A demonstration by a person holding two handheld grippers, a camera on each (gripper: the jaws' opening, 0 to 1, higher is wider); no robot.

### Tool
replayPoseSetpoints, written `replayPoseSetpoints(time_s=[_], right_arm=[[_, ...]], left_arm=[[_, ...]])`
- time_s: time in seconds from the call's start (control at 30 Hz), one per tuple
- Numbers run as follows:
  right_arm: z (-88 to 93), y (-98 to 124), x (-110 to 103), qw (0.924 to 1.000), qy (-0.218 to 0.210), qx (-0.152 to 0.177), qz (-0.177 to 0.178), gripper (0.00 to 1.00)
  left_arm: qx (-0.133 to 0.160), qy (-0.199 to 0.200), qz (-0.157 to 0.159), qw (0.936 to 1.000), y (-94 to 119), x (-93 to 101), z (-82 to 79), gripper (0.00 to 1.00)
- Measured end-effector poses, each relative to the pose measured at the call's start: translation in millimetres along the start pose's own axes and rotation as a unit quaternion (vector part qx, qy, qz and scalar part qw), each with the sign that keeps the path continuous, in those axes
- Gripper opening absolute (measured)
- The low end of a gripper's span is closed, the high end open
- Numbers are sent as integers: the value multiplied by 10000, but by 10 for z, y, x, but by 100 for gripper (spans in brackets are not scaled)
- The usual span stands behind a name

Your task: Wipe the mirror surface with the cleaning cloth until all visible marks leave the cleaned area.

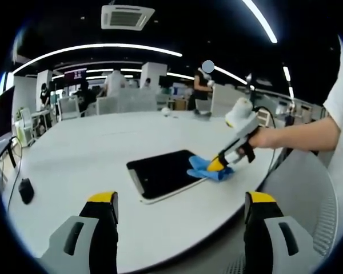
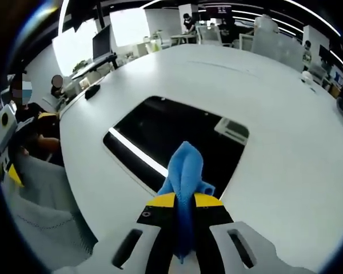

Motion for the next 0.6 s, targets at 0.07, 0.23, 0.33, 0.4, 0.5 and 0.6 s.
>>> replayPoseSetpoints(time_s=[0.07,0.23,0.33,0.4,0.5,0.6], right_arm=[[-1,-1,-4,10000,-16,8,14,5],[-1,0,0,10000,-54,27,-5,5],[-15,-6,21,9999,-149,18,-39,5],[-17,-7,23,9998,-171,10,-52,5],[-25,-11,26,9998,-174,1,-47,5],[-29,-15,36,9998,-195,11,-56,5]], left_arm=[[-10,-1,11,10000,0,2,2,92],[-51,4,47,10000,-5,6,7,92],[-63,10,61,10000,-8,6,8,92],[-81,17,60,9999,-9,5,11,92],[-107,17,78,9999,-14,6,11,92],[-124,20,87,9999,-16,4,13,92]])
Point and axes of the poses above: the point that each gripper's makers call its tool centre point, and the gripper's own axes: y roughly backward along the fingers, x roughly to its right, z roughly out of its underside, the point moved 8 cm from there along y, roughly backward along the fingers, and after that the axes turned 1 degree about -z, right-handed, at the moved point
